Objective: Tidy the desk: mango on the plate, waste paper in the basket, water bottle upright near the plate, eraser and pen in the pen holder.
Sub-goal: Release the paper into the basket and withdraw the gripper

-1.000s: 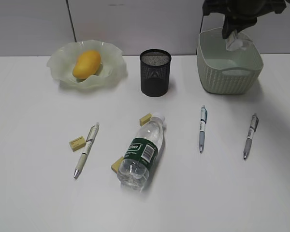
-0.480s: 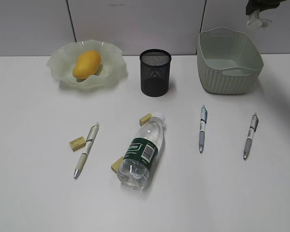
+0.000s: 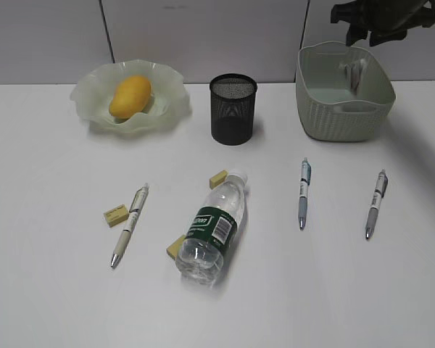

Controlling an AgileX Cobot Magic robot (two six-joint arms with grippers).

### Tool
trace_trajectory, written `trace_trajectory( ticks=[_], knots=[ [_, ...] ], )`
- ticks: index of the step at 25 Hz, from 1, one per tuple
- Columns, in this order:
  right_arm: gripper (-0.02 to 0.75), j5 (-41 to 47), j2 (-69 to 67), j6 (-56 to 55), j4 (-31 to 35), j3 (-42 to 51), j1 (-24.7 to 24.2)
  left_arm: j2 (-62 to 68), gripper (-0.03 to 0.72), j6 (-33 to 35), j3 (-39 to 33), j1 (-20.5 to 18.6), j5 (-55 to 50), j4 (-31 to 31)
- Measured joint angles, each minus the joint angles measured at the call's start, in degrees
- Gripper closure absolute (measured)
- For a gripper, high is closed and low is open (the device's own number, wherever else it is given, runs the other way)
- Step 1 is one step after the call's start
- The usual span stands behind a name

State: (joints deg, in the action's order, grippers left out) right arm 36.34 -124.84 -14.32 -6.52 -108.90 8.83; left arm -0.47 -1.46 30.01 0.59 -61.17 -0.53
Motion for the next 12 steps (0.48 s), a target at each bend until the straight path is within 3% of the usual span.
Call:
trace_trajectory(
  ticks=[5, 12],
  knots=[
    [0.203, -0.92, -0.88, 0.00, -1.01, -1.96, 0.00, 0.00, 0.450, 0.00, 0.00, 0.00, 0.00, 0.00],
    [0.173, 1.74, -0.88, -0.01, -1.42, -2.17, 0.00, 0.00, 0.450, 0.00, 0.00, 0.00, 0.00, 0.00]
  ],
)
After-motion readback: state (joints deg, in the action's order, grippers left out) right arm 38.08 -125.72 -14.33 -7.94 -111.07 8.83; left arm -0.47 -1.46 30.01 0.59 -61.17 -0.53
